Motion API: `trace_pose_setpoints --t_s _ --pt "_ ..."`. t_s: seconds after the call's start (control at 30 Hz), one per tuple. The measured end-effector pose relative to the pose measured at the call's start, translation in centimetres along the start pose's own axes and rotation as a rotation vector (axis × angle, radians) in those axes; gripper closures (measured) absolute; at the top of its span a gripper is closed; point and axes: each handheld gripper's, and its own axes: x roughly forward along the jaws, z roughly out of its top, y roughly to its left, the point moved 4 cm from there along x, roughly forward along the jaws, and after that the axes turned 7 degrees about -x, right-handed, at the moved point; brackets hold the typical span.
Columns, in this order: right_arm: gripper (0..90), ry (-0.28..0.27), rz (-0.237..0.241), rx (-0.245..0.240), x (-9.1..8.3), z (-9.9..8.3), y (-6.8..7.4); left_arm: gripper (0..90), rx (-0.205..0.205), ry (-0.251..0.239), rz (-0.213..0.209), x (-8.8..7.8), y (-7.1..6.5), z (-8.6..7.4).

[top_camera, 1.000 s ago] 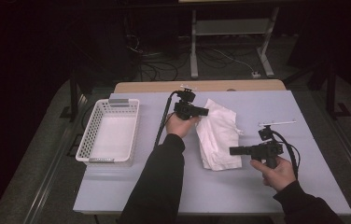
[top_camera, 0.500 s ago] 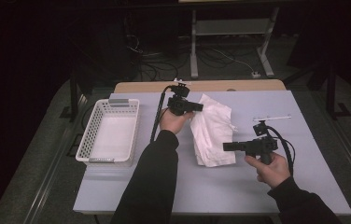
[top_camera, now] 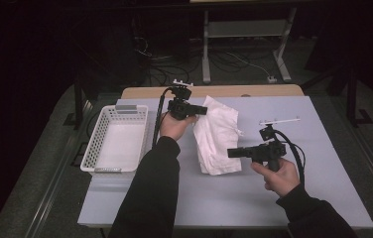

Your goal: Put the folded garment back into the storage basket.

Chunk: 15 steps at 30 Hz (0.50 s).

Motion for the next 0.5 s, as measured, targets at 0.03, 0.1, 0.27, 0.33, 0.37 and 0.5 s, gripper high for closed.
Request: trace_pose_setpoints --t_s 0.03,0.1,0.27,0.33,0.37,0.5 --pt "82.3 0.001 0.000 -0.004 0.1 0.1 0.1 80.2 0.000 0.000 0.000 0.0 0.0 0.0" --pt "82.3 -0.001 0.008 -0.008 0.3 0.5 0.5 80.2 0.002 -0.006 0.008 -0.8 0.3 0.2" --pt "82.3 -0.001 0.016 -0.021 0.8 0.9 1.1 80.2 0.006 -0.018 0.015 -1.8 0.5 0.4" --pt "82.3 -0.002 0.019 -0.027 0.9 1.1 1.3 80.2 0.004 -0.022 0.016 -2.2 0.6 0.5" --pt "82.3 -0.002 0.019 -0.027 0.9 1.1 1.3 80.2 0.004 -0.022 0.016 -2.2 0.6 0.5" --pt "82.3 -0.006 0.028 -0.035 1.4 1.5 1.9 80.2 0.005 -0.027 0.023 -2.9 0.9 0.6"
